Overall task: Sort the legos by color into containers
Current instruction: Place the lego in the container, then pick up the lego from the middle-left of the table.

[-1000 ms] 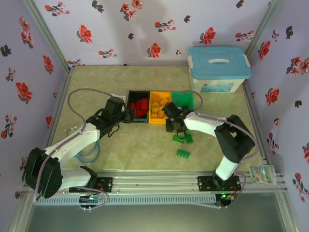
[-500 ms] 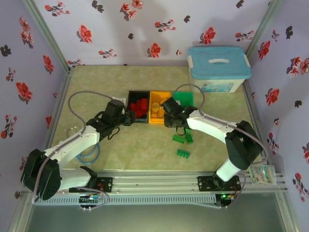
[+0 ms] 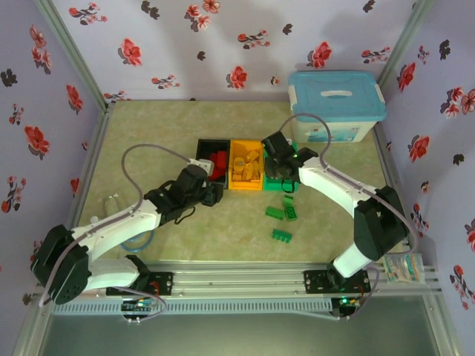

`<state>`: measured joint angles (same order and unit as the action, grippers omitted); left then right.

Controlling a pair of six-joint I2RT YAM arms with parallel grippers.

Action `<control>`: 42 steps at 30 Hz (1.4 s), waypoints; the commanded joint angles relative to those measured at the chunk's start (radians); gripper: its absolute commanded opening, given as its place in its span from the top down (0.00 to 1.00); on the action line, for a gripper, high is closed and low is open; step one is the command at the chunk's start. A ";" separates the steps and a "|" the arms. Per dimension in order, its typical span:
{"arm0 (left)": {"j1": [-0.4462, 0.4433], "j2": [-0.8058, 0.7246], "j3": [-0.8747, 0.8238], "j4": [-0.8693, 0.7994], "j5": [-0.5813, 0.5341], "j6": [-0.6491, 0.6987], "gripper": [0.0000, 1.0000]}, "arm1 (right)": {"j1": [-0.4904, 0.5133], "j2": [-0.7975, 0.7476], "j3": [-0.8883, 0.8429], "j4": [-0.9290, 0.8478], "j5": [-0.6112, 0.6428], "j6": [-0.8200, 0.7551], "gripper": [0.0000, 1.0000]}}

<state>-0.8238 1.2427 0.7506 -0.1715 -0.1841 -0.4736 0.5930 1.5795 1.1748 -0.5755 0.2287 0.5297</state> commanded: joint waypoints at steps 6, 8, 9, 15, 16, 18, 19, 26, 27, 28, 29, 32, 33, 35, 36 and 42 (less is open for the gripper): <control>-0.117 0.131 0.064 0.053 -0.035 -0.008 0.40 | -0.061 0.079 0.054 -0.020 -0.011 -0.044 0.66; -0.137 0.160 0.087 0.050 -0.033 0.000 0.39 | -0.073 0.092 0.060 -0.014 -0.014 -0.045 0.63; -0.145 0.176 0.098 0.051 -0.032 0.004 0.39 | -0.080 0.099 0.065 -0.014 -0.016 -0.046 0.58; -0.180 0.252 0.159 0.052 0.026 0.020 0.37 | -0.085 0.077 0.066 -0.002 -0.026 -0.053 0.22; -0.184 0.268 0.172 0.048 0.036 0.024 0.36 | -0.085 0.069 0.062 -0.001 -0.028 -0.053 0.22; -0.194 0.306 0.207 0.032 0.063 0.040 0.35 | -0.085 0.040 0.046 0.004 -0.031 -0.050 0.22; -0.199 0.325 0.226 0.019 0.070 0.045 0.34 | -0.085 0.026 0.036 0.007 -0.032 -0.048 0.22; -0.257 0.485 0.379 -0.057 0.085 0.071 0.31 | -0.094 -0.077 -0.042 0.019 -0.010 -0.036 0.21; -0.265 0.503 0.395 -0.059 0.088 0.068 0.30 | -0.098 -0.088 -0.052 0.020 -0.011 -0.033 0.21; -0.270 0.517 0.409 -0.061 0.090 0.064 0.30 | -0.101 -0.097 -0.063 0.021 -0.010 -0.031 0.21; -0.277 0.533 0.422 -0.063 0.098 0.060 0.30 | -0.105 -0.108 -0.073 0.022 -0.011 -0.028 0.20; -0.295 0.573 0.462 -0.073 0.107 0.045 0.29 | -0.114 -0.135 -0.102 0.031 -0.010 -0.021 0.19; -0.303 0.587 0.476 -0.078 0.110 0.043 0.29 | -0.116 -0.143 -0.111 0.034 -0.011 -0.020 0.19; -0.317 0.615 0.505 -0.091 0.109 0.038 0.28 | -0.120 -0.153 -0.123 0.036 -0.016 -0.017 0.19; -0.323 0.631 0.522 -0.098 0.112 0.034 0.28 | -0.121 -0.157 -0.128 0.038 -0.016 -0.015 0.19; -0.336 0.717 0.610 -0.166 0.112 -0.004 0.28 | -0.125 -0.192 -0.157 0.045 -0.019 -0.008 0.18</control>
<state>-1.1545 1.9232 1.3163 -0.2729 -0.0792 -0.4465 0.4774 1.4265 1.0397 -0.5453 0.2028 0.5053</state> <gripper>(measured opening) 0.720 0.816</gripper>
